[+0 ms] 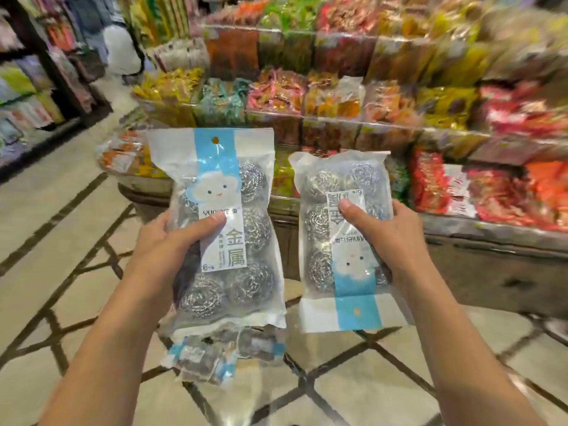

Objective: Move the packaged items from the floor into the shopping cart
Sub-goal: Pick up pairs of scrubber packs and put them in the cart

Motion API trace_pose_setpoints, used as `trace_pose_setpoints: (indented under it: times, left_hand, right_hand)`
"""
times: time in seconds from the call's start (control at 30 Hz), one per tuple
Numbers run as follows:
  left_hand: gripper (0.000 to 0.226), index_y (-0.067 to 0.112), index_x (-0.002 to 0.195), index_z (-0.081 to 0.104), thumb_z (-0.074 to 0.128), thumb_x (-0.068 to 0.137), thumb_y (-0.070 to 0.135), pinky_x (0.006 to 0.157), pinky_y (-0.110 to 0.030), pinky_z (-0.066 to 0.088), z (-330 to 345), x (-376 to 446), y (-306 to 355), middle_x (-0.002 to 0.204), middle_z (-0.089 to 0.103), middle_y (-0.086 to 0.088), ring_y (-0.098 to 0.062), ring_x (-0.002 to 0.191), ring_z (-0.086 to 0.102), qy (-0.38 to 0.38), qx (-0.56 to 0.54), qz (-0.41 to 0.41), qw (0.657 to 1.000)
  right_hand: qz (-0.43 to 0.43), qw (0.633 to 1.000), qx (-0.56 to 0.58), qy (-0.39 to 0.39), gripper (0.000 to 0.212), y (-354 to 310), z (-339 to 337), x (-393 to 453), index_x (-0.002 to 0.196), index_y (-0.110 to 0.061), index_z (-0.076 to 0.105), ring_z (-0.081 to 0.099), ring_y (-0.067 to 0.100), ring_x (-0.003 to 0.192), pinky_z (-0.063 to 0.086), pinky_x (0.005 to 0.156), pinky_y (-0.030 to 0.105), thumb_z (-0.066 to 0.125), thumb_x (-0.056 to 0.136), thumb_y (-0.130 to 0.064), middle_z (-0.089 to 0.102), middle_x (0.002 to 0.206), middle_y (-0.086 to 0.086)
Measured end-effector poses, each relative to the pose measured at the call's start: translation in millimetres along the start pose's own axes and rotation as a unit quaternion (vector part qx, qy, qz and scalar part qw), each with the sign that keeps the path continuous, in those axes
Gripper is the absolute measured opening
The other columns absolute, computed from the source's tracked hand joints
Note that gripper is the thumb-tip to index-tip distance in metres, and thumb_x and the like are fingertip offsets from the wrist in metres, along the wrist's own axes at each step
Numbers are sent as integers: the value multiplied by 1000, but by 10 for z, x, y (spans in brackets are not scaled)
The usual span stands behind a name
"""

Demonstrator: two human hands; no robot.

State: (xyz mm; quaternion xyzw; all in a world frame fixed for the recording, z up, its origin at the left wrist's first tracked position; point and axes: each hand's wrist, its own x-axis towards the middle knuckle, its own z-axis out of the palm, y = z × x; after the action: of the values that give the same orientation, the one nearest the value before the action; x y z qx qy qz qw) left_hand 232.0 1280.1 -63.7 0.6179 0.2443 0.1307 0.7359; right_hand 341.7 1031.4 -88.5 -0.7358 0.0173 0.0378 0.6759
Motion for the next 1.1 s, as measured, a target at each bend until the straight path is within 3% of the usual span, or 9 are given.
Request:
trace_pose_setpoints:
  times: [0.1,0.17,0.23,0.4,0.53,0.73,0.8,0.9,1.1]
  left_hand:
    - [11,14,83,61,69,89,9,34,-6,35,469,-18,-104,37,55,9,3,29,51,-101,-1,9,995]
    - [21,10,100,71,76,81,15,58,-14,53,836,-65,-170,70,78,-1,-9,64,76,-175,2,13,984]
    - [45,9,115,73,79,71,19,73,-25,59,1242,-164,-220,102,81,-7,-20,93,78,-228,0,-1,974]
    - [44,12,119,73,78,75,17,62,-23,58,2368,-699,-351,105,81,-9,-21,92,77,-347,36,-12,937]
    - [36,17,103,76,85,71,29,49,-22,38,3159,-1204,-497,72,76,-11,-21,56,60,-413,92,-8,906]
    - [45,23,111,78,90,68,29,103,-56,47,4259,-2116,-801,111,79,-14,-45,114,68,-471,92,-26,877]
    - [32,19,109,77,83,77,17,85,-36,62,4614,-2404,-927,107,80,-8,-34,107,74,-492,84,-37,866]
    - [19,17,103,74,71,87,8,58,-18,58,5113,-2828,-1092,97,82,-4,-16,84,79,-515,86,-44,852]
    - [18,17,99,80,74,83,12,69,-30,62,6097,-3473,-1448,101,81,-8,-20,83,79,-558,113,-71,819]
  right_hand:
    - [20,996,-1,87,36,103,-626,-320,108,-19,76,80,18,81,66,72,39,91,78,-33,83,91,-2]
    - [16,988,-7,151,37,138,-1065,-551,107,-20,76,80,14,80,65,67,33,92,77,-33,82,89,-4]
    - [13,978,-11,207,38,155,-1500,-786,107,-20,76,80,13,80,64,65,30,93,76,-33,82,89,-4]
    - [6,947,19,321,34,203,-2607,-1384,104,-20,75,79,10,79,60,59,24,92,77,-30,82,89,-6]
    - [-4,924,30,382,36,314,-3481,-1763,106,-22,73,77,4,75,57,57,19,92,77,-31,81,86,-9]
    - [0,895,30,444,46,501,-4729,-2255,112,-21,73,80,15,87,66,81,42,94,74,-38,82,96,-4]
    - [7,887,30,461,46,562,-5125,-2439,110,-22,74,80,17,87,65,84,47,95,72,-39,82,96,-3]
    - [17,869,28,493,56,676,-5684,-2687,110,-24,74,80,20,90,64,87,50,96,65,-49,82,98,-3]
    - [34,826,10,563,76,893,-6594,-3015,113,-25,72,78,20,93,64,87,49,92,52,-65,81,102,-2]
